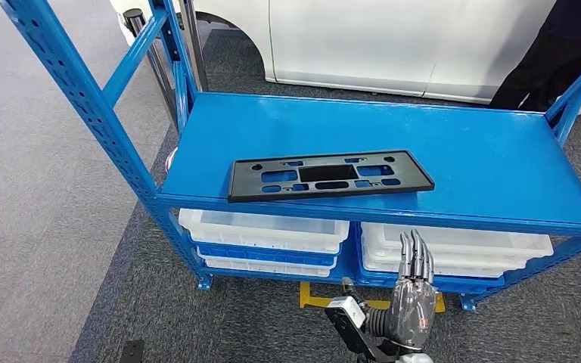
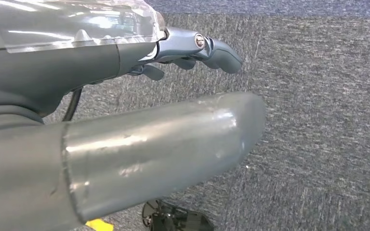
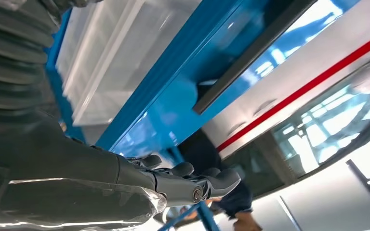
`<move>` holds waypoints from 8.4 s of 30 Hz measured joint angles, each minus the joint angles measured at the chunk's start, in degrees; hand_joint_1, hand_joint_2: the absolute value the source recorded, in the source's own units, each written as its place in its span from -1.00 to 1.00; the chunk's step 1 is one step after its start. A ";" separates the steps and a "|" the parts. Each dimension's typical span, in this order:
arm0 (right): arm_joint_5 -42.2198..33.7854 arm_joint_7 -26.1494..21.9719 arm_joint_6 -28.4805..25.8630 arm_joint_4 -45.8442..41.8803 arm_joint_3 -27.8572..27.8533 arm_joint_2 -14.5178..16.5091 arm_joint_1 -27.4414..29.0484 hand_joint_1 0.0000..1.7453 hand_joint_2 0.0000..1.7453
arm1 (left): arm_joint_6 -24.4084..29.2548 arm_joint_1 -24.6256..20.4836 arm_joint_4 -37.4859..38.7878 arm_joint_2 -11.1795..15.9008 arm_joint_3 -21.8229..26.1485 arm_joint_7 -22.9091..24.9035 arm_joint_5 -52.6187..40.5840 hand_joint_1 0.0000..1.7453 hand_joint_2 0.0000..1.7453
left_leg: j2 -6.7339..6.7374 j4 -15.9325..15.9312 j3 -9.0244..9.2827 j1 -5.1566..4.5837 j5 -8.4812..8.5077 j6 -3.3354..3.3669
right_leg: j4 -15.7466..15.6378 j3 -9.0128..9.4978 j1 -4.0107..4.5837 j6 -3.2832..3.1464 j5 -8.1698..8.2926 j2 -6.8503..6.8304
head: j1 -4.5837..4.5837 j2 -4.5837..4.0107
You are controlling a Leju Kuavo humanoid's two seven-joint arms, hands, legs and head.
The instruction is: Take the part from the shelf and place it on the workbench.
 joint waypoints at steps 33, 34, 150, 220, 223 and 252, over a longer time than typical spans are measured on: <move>16.97 37.74 -0.43 -5.75 12.10 -13.70 -10.01 -1.00 1.00 | -8.98 -0.68 0.26 1.28 -0.86 4.53 -5.08 -1.00 -1.00 | 0.19 -0.07 0.04 0.54 -0.11 -1.13 | -5.91 1.99 0.11 0.09 2.18 0.08 | -0.03 0.00; 16.97 37.98 -0.42 -5.12 12.76 -13.81 -10.45 -1.00 1.00 | -9.09 -0.73 0.27 1.31 -1.03 4.67 -5.33 -1.00 -1.00 | 0.19 -0.08 -0.05 0.52 -0.15 -1.46 | -6.16 2.05 0.26 -0.03 1.97 0.10 | -0.04 0.00; 16.95 34.14 -0.51 30.61 14.24 -9.45 -26.17 -1.00 1.00 | -12.79 -1.85 0.27 2.20 0.13 7.20 -19.87 -1.00 -1.00 | 0.55 -0.52 -1.67 0.86 1.61 -0.18 | 9.38 -4.70 0.05 1.27 -5.96 0.25 | -0.01 0.00; -17.23 8.04 2.70 17.46 11.49 -6.65 -22.11 1.00 1.00 | -12.40 -0.73 0.29 1.29 6.33 4.61 -20.67 -1.00 -1.00 | 0.27 -0.24 0.28 1.05 -0.36 -2.44 | -7.49 3.18 0.59 -0.59 2.12 0.48 | 0.01 0.00; -21.08 6.27 3.29 16.44 11.49 -6.46 -21.91 1.00 1.00 | -12.32 -0.67 0.29 1.14 6.62 4.61 -20.72 -1.00 -1.00 | 0.40 6.29 -2.51 1.27 -4.45 -3.29 | -8.26 3.65 0.10 -1.39 2.44 0.19 | -0.07 0.00; -68.34 -5.50 22.45 -9.37 11.39 -5.14 -10.21 1.00 1.00 | -11.24 -0.39 0.28 0.04 12.22 4.77 -20.73 -1.00 -1.00 | 0.35 -0.35 0.11 1.10 -0.33 -1.97 | -4.03 1.36 0.30 -0.08 0.95 0.41 | 0.01 0.00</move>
